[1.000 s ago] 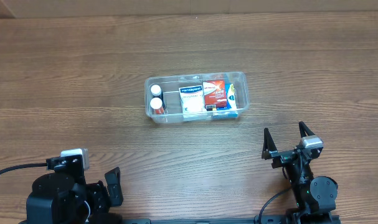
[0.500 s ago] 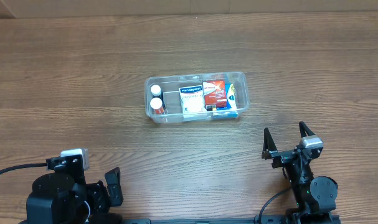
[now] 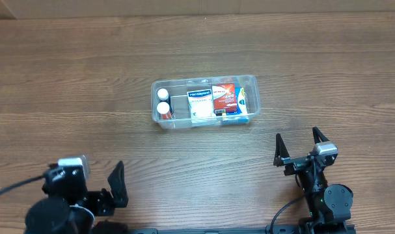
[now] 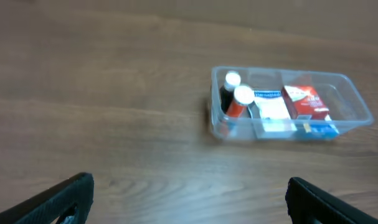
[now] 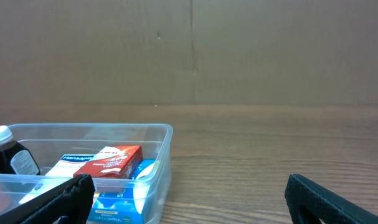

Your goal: Pack container

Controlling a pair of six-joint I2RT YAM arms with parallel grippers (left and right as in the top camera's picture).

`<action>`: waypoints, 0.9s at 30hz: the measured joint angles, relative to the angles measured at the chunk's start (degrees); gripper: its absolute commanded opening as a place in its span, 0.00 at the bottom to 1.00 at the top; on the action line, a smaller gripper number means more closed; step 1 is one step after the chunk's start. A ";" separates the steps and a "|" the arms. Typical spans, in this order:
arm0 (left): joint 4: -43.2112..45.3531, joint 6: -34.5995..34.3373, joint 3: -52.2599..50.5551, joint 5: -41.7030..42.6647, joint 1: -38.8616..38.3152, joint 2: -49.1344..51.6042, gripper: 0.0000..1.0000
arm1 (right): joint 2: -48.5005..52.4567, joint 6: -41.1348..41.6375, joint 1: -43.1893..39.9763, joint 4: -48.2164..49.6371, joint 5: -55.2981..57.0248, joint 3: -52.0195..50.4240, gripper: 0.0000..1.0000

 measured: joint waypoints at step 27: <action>60.74 8.50 -56.74 2.14 2.25 -21.09 1.00 | 0.02 0.00 0.00 0.00 0.00 0.00 1.00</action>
